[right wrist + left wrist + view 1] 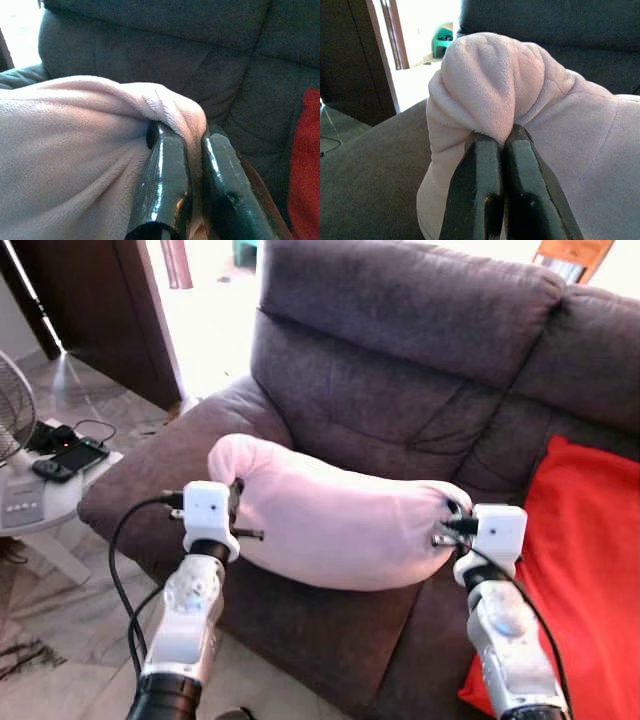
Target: Move the pillow to the sofa from floor
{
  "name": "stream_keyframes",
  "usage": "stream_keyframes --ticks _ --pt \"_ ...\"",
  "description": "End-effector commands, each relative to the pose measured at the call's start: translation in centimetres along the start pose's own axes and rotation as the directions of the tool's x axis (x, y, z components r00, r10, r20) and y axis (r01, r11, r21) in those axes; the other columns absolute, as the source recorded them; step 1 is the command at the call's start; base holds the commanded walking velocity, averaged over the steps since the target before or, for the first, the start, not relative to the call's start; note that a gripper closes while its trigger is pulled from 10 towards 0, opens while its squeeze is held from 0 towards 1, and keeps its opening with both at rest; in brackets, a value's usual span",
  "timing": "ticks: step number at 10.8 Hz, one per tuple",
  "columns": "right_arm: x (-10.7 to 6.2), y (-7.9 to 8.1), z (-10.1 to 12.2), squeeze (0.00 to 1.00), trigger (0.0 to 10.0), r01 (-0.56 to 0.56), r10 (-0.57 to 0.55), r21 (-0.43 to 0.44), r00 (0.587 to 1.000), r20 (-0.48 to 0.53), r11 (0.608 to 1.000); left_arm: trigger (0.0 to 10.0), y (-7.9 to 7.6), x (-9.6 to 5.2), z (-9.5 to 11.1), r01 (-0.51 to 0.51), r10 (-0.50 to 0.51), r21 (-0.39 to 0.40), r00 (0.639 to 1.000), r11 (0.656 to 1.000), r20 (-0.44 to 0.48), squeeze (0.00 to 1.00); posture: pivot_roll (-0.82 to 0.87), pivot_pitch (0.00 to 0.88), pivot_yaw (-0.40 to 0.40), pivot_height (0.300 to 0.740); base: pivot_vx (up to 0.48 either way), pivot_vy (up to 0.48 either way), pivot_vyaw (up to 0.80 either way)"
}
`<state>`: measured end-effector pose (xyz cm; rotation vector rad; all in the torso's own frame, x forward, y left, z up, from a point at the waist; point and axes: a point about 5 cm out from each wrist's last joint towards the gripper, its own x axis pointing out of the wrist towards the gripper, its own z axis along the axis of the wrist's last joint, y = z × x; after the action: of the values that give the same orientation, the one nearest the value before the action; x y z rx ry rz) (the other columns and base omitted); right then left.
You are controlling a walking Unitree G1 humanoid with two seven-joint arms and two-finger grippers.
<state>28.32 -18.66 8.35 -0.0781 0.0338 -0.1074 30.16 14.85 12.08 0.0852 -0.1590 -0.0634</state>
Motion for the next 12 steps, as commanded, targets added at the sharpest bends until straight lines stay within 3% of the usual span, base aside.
stream_keyframes --ticks 1,3,6,10,12 --pt "-0.2 -0.6 0.3 0.00 10.0 0.060 -0.057 -0.038 0.995 0.076 0.997 10.0 0.6 -0.6 -0.3 -0.022 0.020 0.081 0.999 0.996 0.035 0.00 0.07 0.021 -0.065 0.740 0.000 0.000 0.00" --pt "-0.6 -1.1 -0.2 0.00 10.0 0.115 -0.111 -0.027 0.989 0.099 0.993 10.0 0.8 -1.0 -0.3 -0.034 0.028 0.116 0.998 0.993 0.057 0.00 0.08 0.014 -0.063 0.740 0.000 0.000 0.00" --pt "-0.5 -0.4 -0.4 0.00 10.0 0.066 -0.066 -0.001 0.992 0.111 0.998 10.0 1.2 -1.4 -0.8 -0.083 0.072 0.162 0.995 0.983 0.069 0.00 0.08 0.000 -0.066 0.740 0.000 0.000 0.00" --pt "0.2 -0.3 -0.3 0.00 10.0 0.086 -0.087 0.016 0.990 0.114 0.996 10.0 1.4 -0.6 -0.8 -0.093 0.085 0.132 0.994 0.987 0.065 0.00 0.07 0.000 -0.051 0.740 0.000 0.000 0.00" --pt "0.3 -0.6 -0.3 0.00 10.0 0.119 -0.125 0.062 0.986 0.111 0.991 10.0 1.5 -0.3 -0.8 -0.100 0.092 0.136 0.994 0.986 0.060 0.00 0.08 0.000 -0.058 0.740 0.000 0.296 -0.39"
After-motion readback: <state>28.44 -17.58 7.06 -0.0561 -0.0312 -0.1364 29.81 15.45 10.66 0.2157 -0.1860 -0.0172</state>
